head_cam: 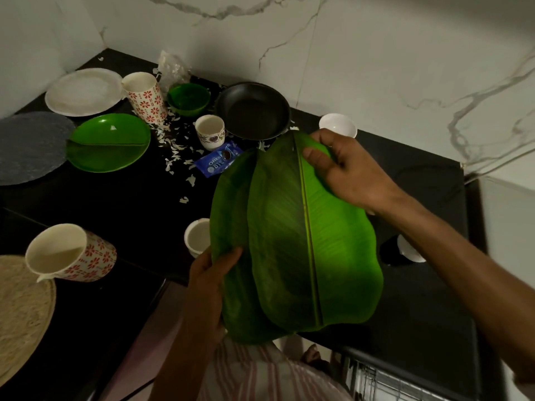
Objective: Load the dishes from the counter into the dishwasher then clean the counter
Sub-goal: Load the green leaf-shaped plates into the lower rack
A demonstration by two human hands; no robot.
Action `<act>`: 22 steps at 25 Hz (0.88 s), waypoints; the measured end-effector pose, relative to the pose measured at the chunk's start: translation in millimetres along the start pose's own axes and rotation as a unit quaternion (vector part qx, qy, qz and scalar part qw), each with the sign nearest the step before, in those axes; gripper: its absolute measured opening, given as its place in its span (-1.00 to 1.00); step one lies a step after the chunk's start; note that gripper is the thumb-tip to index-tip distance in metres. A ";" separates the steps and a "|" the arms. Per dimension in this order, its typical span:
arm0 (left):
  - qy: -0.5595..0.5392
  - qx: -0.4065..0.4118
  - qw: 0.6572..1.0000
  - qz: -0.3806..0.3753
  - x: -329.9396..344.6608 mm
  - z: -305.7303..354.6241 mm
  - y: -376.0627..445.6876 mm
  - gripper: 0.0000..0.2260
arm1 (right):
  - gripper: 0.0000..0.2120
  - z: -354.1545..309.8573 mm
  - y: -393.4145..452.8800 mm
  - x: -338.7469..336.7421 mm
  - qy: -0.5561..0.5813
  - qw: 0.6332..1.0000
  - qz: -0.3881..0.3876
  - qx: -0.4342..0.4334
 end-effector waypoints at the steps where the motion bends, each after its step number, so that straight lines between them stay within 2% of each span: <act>1: 0.005 -0.003 1.000 -0.007 2.6 -1.9 -0.3 -0.58 | -0.88 3.2 -3.5 0.5 -0.002 1.000 0.003 0.009; 9: 0.076 -0.014 0.997 -0.018 14.9 -13.6 -9.0 -0.61 | -0.87 30.5 -35.7 19.2 0.041 0.995 0.048 0.075; 11: 0.088 -0.026 0.995 -0.035 16.8 -19.7 -10.7 -0.62 | -0.80 34.5 -47.2 31.0 0.067 0.993 0.045 0.087; 13: 0.107 -0.028 0.993 -0.049 17.5 -25.9 -14.8 -0.77 | -0.70 38.7 -60.8 39.8 0.081 0.989 0.040 0.114; 15: 0.110 -0.026 0.992 -0.051 16.7 -33.8 -22.7 -0.90 | -0.68 47.9 -78.6 37.3 0.145 0.971 0.054 0.182; 17: 0.095 -0.024 0.994 -0.039 17.0 -40.3 -34.3 -0.85 | -0.75 53.5 -106.9 35.9 0.275 0.930 0.032 0.243; 20: 0.066 -0.010 0.997 -0.045 20.1 -55.2 -43.0 -0.76 | -0.80 50.3 -163.4 38.6 0.340 0.903 -0.053 0.256; 22: 0.068 -0.016 0.997 -0.040 22.7 -74.9 -54.6 -0.76 | -0.82 50.7 -206.3 31.8 0.350 0.899 -0.049 0.257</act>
Point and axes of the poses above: each hand's wrist, its own y-axis towards the middle knuckle, its own x-axis out of the palm, z = x × y, the point moved 8 cm from there along y, towards the middle knuckle, and after that the axes turned 8 degrees about -y, right-handed, at the moved point
